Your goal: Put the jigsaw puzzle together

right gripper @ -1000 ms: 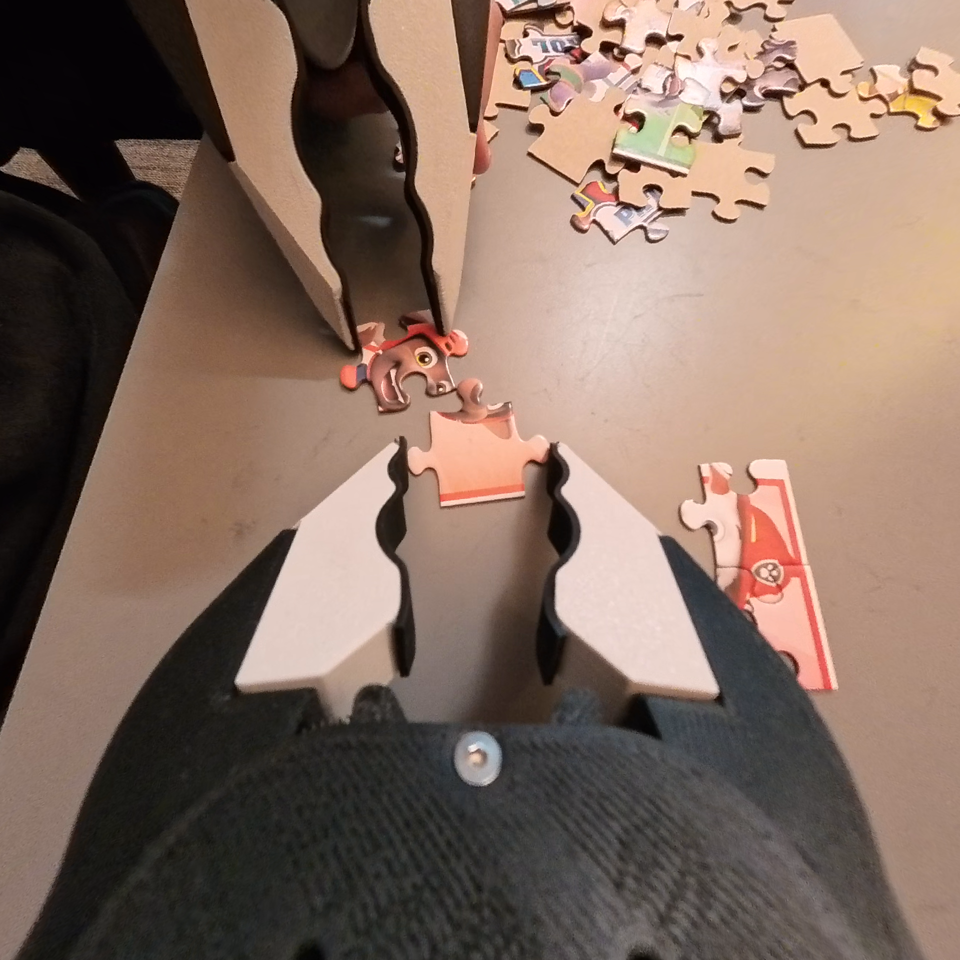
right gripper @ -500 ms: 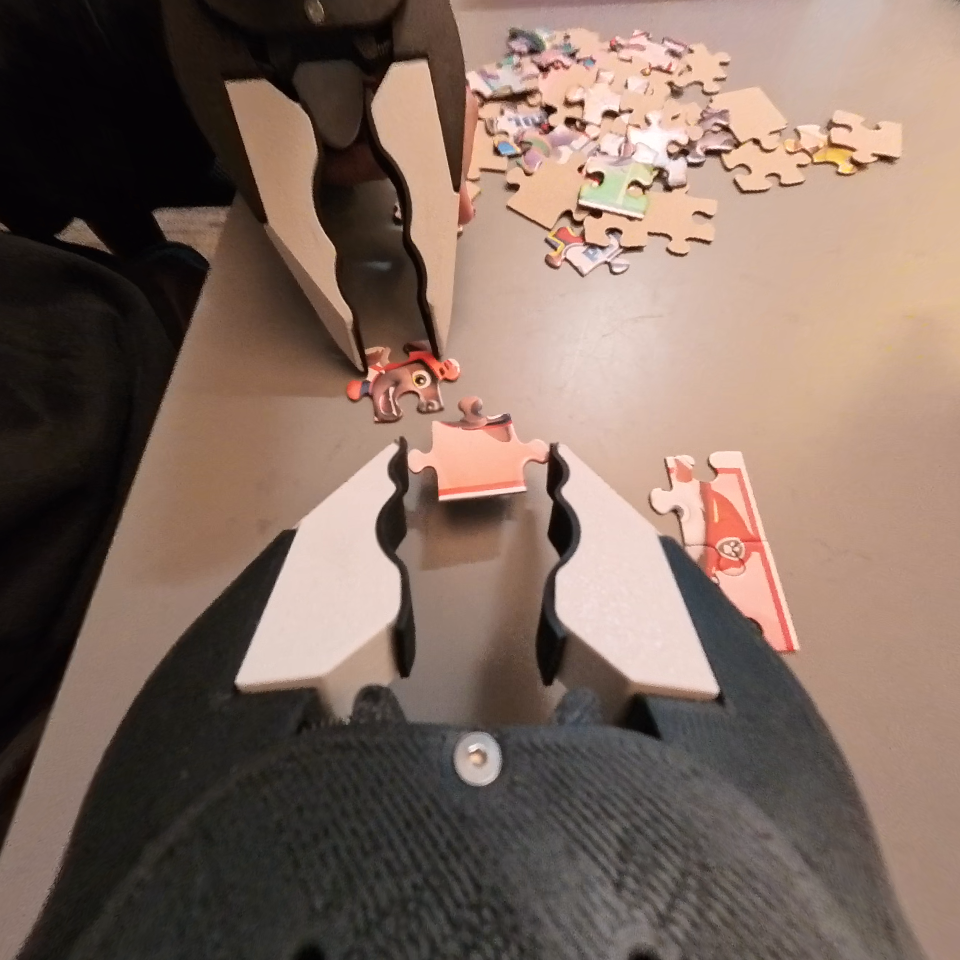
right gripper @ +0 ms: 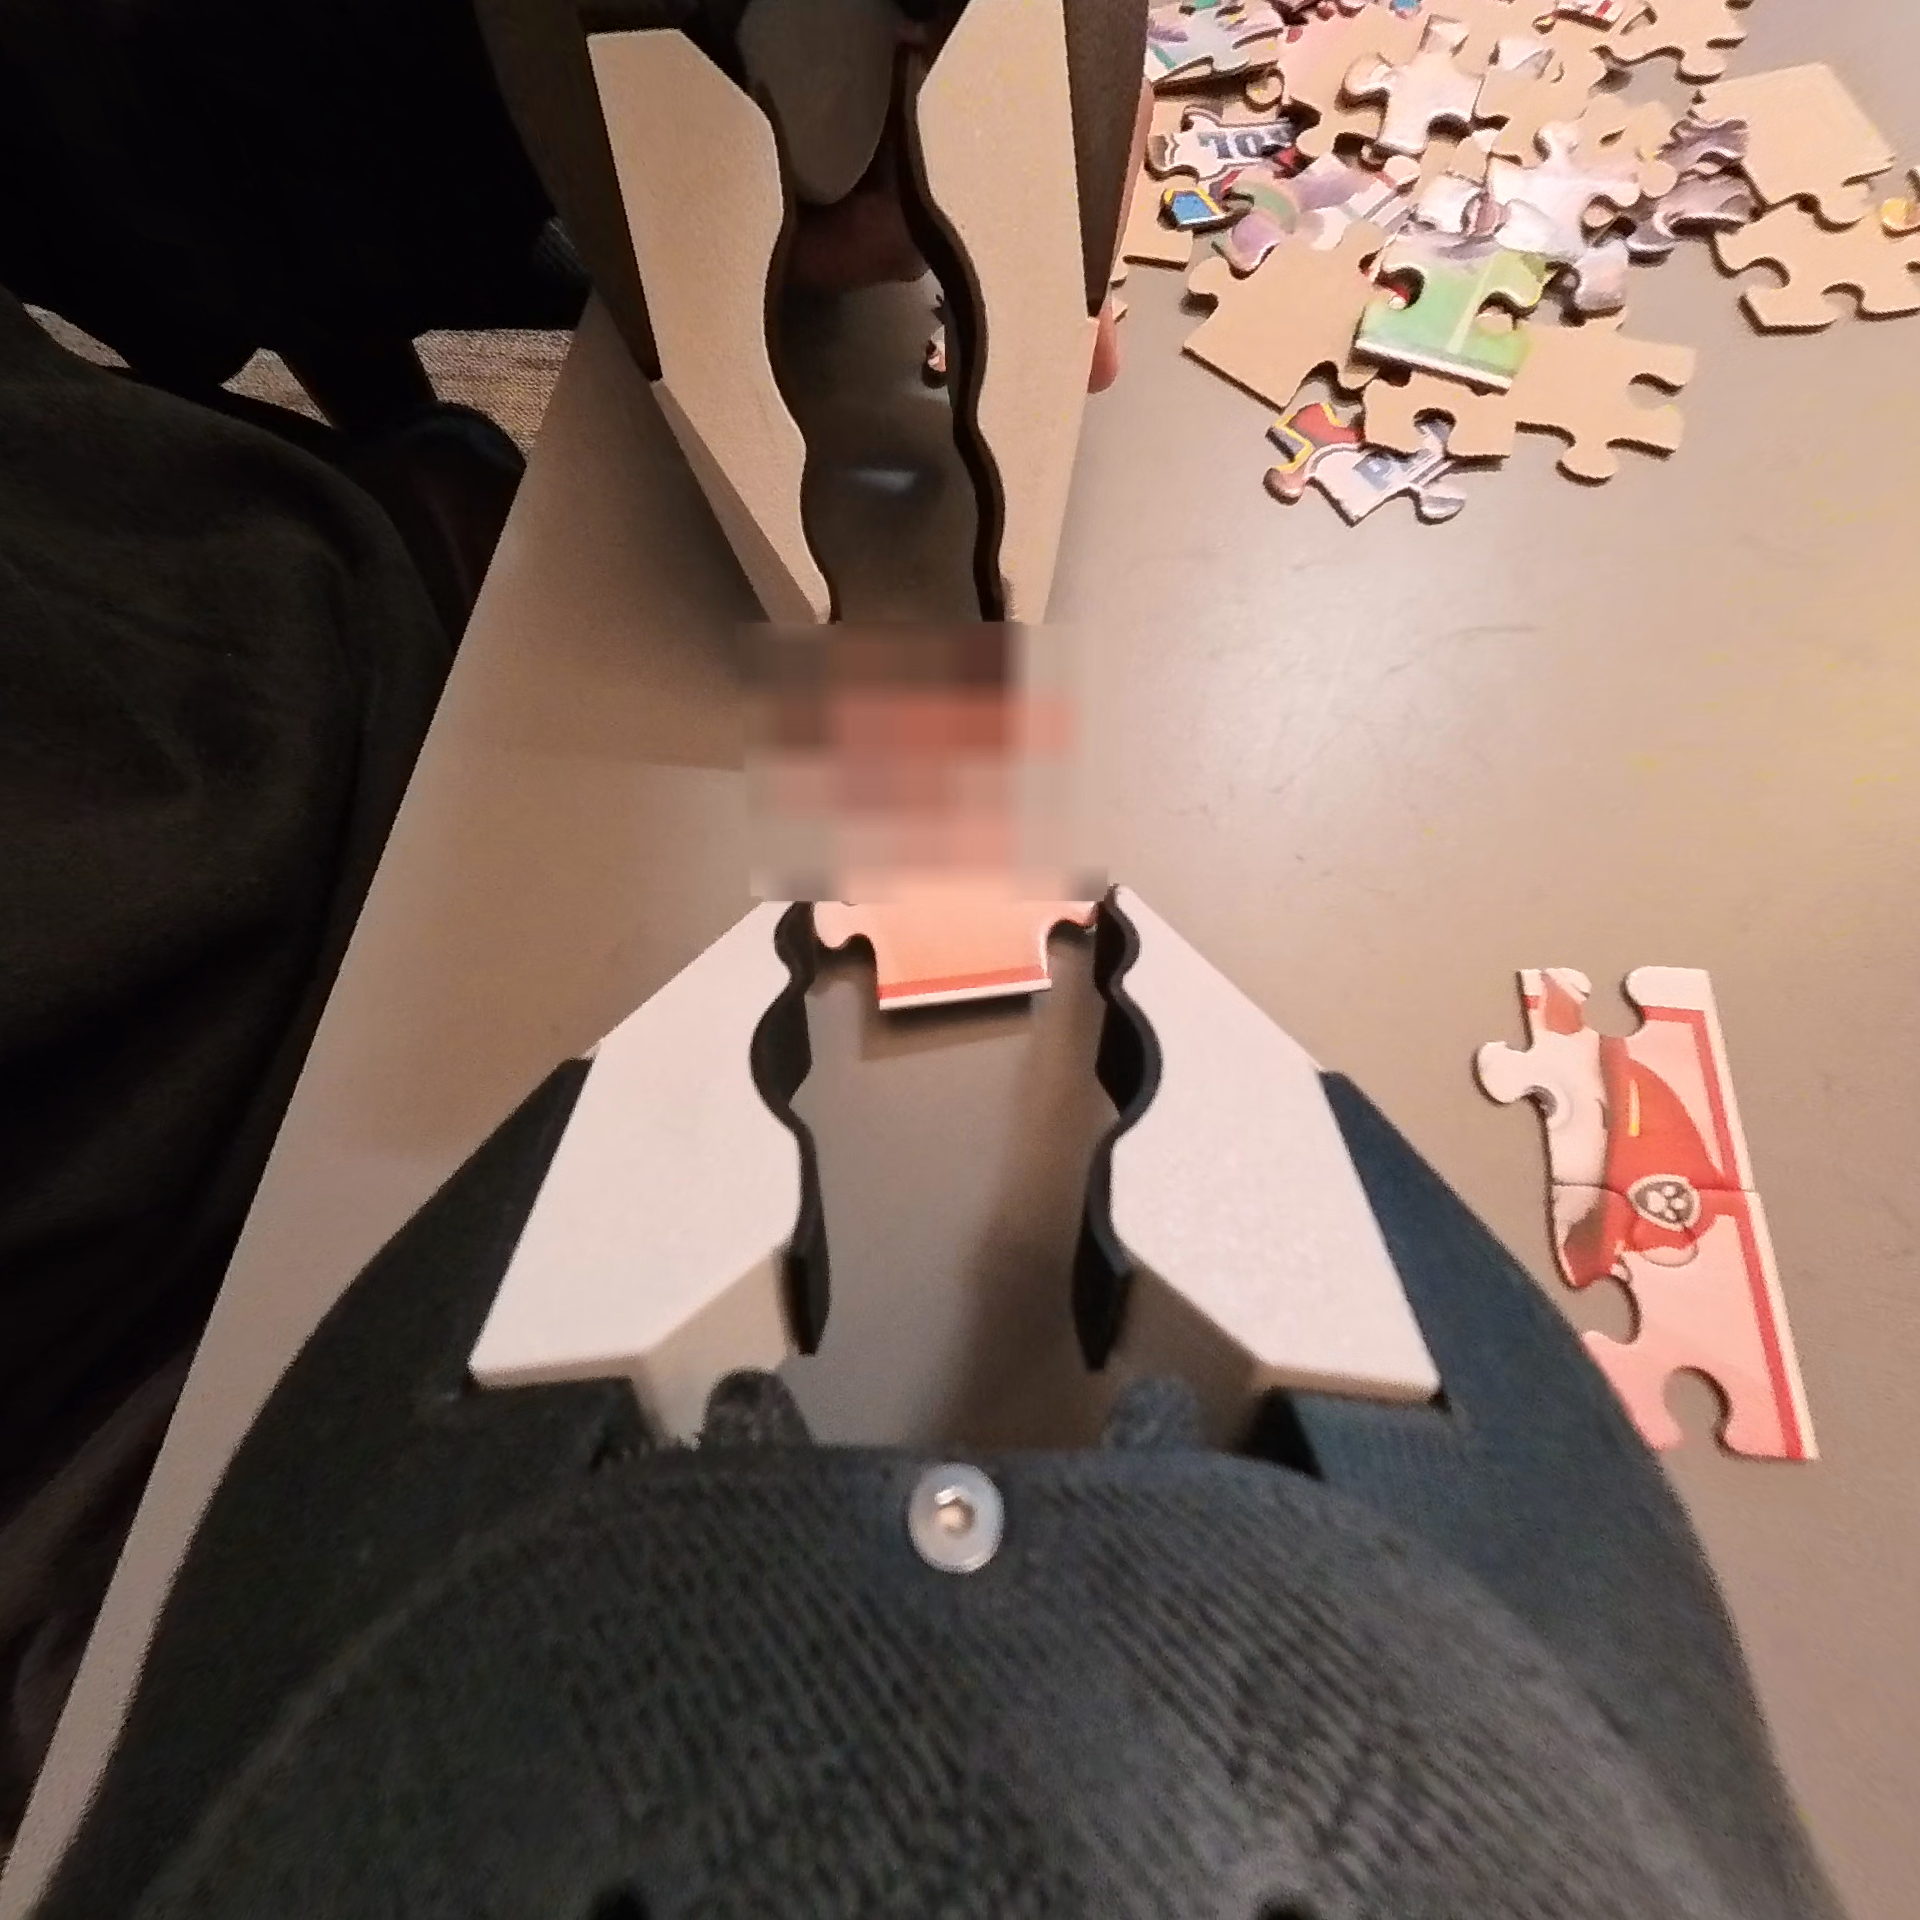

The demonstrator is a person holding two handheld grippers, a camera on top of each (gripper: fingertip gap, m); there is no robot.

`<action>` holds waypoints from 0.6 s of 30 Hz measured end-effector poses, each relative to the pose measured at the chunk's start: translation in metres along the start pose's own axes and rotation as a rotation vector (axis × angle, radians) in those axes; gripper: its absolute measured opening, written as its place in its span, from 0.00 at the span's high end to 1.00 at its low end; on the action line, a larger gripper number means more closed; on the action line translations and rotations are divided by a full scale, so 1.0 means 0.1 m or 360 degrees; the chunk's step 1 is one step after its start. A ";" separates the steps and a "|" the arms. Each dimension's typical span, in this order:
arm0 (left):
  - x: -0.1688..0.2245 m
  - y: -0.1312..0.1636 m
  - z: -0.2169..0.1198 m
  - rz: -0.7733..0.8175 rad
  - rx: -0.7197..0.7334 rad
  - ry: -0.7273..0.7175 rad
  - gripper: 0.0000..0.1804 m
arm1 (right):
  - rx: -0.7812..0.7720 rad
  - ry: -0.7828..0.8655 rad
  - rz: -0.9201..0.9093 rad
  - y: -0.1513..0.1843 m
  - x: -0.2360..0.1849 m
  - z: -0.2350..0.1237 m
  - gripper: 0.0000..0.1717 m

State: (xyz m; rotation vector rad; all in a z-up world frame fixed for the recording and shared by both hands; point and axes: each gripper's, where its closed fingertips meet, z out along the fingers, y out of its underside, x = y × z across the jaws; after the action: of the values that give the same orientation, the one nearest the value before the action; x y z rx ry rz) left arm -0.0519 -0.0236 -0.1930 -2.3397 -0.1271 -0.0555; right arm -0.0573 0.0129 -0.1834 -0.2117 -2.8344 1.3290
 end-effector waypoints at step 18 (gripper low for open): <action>0.00 0.00 0.00 0.0003 -0.0001 -0.0004 0.84 | -0.0023 0.0002 -0.0024 -0.04 -0.06 0.13 0.80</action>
State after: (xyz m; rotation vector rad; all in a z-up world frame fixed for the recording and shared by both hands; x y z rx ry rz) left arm -0.0520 -0.0236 -0.1932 -2.3403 -0.1261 -0.0514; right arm -0.0525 -0.0005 -0.1883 -0.1906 -2.8395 1.3053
